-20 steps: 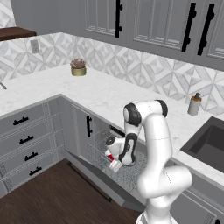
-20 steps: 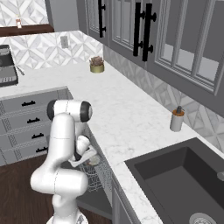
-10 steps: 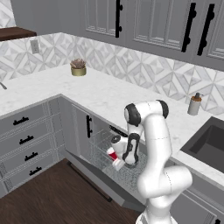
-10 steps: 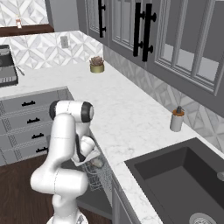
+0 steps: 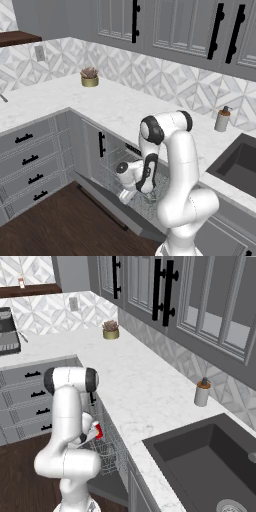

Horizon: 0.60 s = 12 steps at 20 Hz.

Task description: Pick up the cup and bowl from the counter, place them in the dishwasher, and close the dishwasher door.

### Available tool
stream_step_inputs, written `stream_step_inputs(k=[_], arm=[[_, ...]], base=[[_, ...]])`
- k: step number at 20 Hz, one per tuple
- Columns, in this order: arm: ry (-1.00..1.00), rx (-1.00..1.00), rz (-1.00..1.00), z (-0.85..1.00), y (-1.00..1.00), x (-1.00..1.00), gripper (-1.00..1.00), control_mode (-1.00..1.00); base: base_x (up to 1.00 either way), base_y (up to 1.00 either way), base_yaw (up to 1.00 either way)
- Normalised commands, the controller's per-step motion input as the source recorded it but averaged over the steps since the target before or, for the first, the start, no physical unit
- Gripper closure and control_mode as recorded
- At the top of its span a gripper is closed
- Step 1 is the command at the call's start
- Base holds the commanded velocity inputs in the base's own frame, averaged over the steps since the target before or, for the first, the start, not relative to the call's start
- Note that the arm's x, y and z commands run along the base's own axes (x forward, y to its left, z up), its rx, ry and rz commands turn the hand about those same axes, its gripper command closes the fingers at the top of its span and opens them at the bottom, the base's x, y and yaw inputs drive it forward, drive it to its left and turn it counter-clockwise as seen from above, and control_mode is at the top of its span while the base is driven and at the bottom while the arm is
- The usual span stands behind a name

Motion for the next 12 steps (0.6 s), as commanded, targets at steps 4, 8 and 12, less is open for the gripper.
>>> stream_step_inputs(k=[4,8,12], arm=[[0.04,-0.13,0.27,-0.32,0.7,-0.24,-1.0,-1.0],[0.22,-0.17,0.22,-0.81,0.08,0.58,-1.0,-1.0],[0.23,-0.14,0.12,-0.65,-0.4,0.84,-1.0,-1.0]], base=[[0.0,0.0,0.0],[0.0,0.0,0.0],[0.0,0.0,0.0]])
